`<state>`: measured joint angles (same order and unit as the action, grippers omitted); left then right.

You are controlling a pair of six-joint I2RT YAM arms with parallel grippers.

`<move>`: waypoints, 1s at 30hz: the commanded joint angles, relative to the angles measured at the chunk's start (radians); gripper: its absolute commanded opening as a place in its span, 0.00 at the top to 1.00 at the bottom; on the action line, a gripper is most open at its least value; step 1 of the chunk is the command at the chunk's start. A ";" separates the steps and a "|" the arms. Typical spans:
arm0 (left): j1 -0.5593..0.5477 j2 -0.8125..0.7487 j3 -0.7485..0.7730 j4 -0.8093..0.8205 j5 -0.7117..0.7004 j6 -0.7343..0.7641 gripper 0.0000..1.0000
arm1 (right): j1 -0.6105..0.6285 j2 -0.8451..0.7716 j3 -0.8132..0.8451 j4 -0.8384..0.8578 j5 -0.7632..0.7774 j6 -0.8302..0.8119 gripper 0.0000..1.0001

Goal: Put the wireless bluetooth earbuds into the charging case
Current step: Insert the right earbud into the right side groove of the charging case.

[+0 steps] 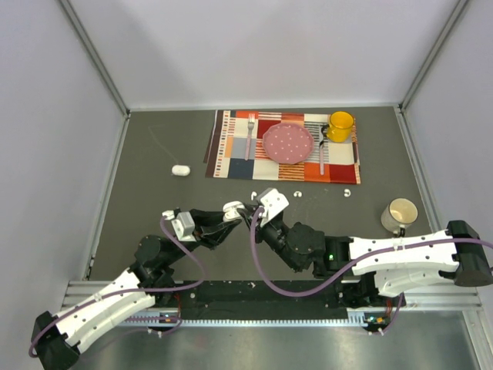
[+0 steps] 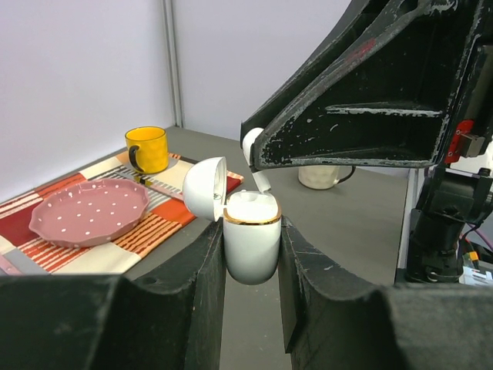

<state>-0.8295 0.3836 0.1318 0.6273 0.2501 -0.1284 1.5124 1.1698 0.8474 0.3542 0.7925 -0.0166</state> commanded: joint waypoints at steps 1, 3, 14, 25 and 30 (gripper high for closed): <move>0.003 0.000 0.014 0.091 0.020 0.007 1.00 | 0.020 0.001 0.042 0.031 0.011 0.010 1.00; 0.003 -0.002 0.014 0.092 0.018 0.007 1.00 | 0.022 0.004 0.033 0.057 0.016 0.010 1.00; 0.003 -0.005 0.019 0.101 0.029 0.000 1.00 | 0.020 0.033 -0.011 0.137 0.031 -0.002 1.00; 0.003 -0.031 0.012 0.098 -0.018 0.000 1.00 | 0.020 0.016 -0.031 0.101 -0.002 -0.017 1.00; 0.003 -0.046 0.006 0.094 -0.040 0.001 1.00 | 0.020 0.014 -0.027 0.048 -0.047 -0.016 1.00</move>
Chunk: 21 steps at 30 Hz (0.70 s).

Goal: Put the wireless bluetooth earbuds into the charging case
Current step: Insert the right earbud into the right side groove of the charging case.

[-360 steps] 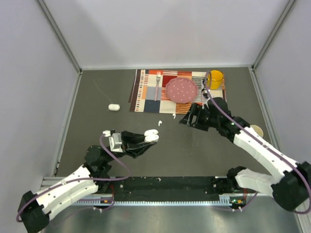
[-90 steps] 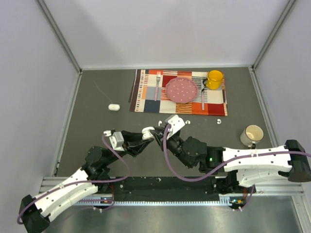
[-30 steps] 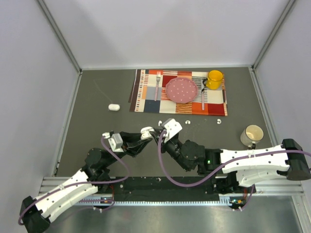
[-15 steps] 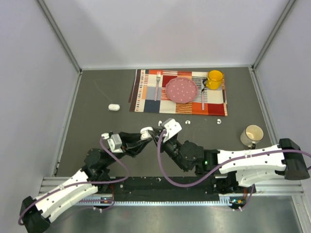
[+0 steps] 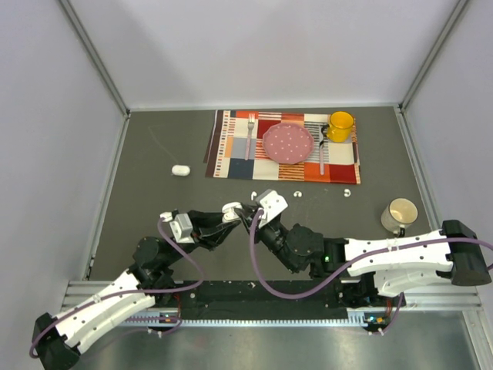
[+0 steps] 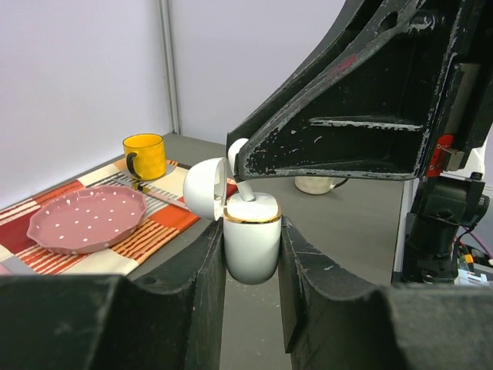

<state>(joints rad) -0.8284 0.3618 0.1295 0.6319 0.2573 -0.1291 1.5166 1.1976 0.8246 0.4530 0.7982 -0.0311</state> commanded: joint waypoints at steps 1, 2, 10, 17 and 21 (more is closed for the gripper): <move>0.002 -0.027 0.007 0.089 -0.053 0.003 1.00 | 0.016 -0.015 -0.001 -0.057 -0.057 -0.006 1.00; 0.003 -0.029 0.007 0.088 -0.055 0.003 1.00 | 0.016 -0.015 -0.002 -0.063 -0.057 -0.009 1.00; 0.002 -0.030 0.005 0.086 -0.064 0.008 1.00 | 0.016 -0.015 0.007 -0.065 -0.040 -0.070 1.00; 0.002 -0.027 0.005 0.084 -0.072 0.009 1.00 | 0.017 -0.009 0.025 -0.100 -0.086 -0.093 1.00; 0.002 -0.029 0.005 0.081 -0.073 0.008 1.00 | 0.020 -0.007 0.034 -0.115 -0.093 -0.079 1.00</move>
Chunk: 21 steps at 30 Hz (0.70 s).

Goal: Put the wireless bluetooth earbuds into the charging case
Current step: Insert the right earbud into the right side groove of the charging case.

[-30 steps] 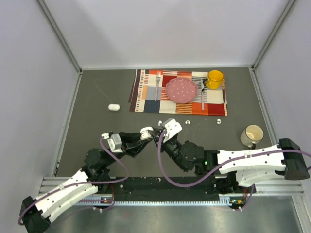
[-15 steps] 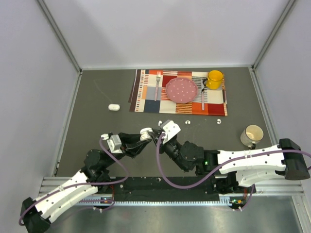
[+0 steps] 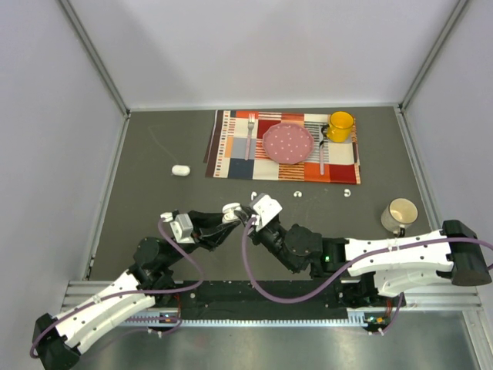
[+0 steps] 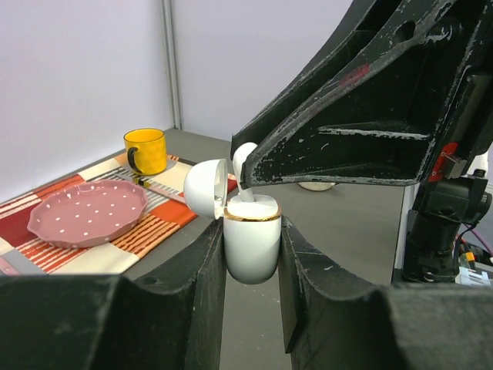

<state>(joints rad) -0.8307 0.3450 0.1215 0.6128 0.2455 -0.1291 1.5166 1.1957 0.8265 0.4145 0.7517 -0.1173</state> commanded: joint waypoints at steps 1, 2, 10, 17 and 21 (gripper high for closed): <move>0.004 -0.011 0.013 0.100 -0.063 0.008 1.00 | 0.020 -0.005 0.034 -0.085 -0.046 0.010 1.00; 0.004 -0.012 0.013 0.100 -0.061 0.009 1.00 | 0.022 -0.004 0.037 -0.098 -0.045 0.016 1.00; 0.004 -0.003 0.013 0.104 -0.068 0.013 1.00 | 0.021 0.010 0.079 -0.164 0.000 0.099 1.00; 0.004 -0.004 0.013 0.105 -0.077 0.014 1.00 | 0.022 0.033 0.131 -0.249 0.011 0.182 1.00; 0.004 -0.008 0.012 0.105 -0.087 0.020 1.00 | 0.020 0.027 0.160 -0.293 0.024 0.248 1.00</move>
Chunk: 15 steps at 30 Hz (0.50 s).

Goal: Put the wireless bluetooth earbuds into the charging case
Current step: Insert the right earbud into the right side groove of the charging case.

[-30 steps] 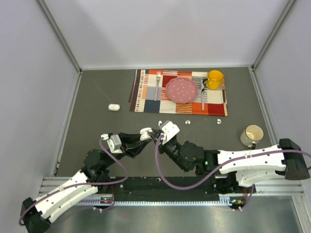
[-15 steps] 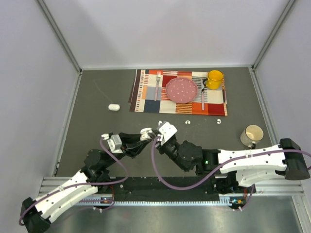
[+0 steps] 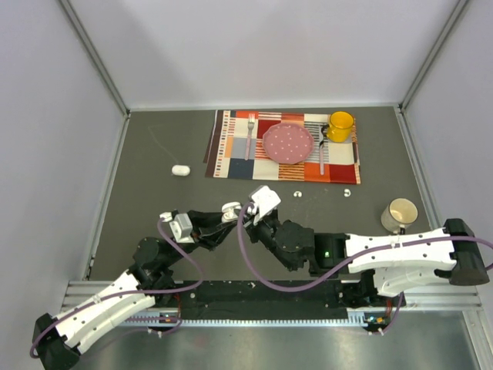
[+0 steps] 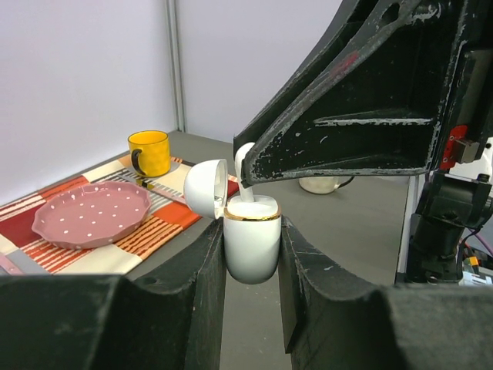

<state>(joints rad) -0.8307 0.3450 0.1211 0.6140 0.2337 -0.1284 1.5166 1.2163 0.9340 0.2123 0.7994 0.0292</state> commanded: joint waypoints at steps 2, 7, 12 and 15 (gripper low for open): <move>0.004 -0.011 0.011 0.105 -0.082 0.021 1.00 | 0.022 0.002 0.058 -0.103 -0.025 0.112 1.00; 0.004 -0.009 0.009 0.116 -0.088 0.026 1.00 | 0.020 0.000 0.084 -0.134 -0.031 0.144 1.00; 0.004 -0.005 0.009 0.124 -0.089 0.024 1.00 | 0.020 0.017 0.115 -0.179 -0.023 0.159 1.00; 0.004 -0.006 0.009 0.124 -0.086 0.023 1.00 | 0.021 0.022 0.124 -0.186 -0.026 0.169 0.93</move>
<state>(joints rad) -0.8326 0.3447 0.1211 0.6472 0.2146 -0.1272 1.5166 1.2278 1.0084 0.0731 0.8082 0.1551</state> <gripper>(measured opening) 0.335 0.119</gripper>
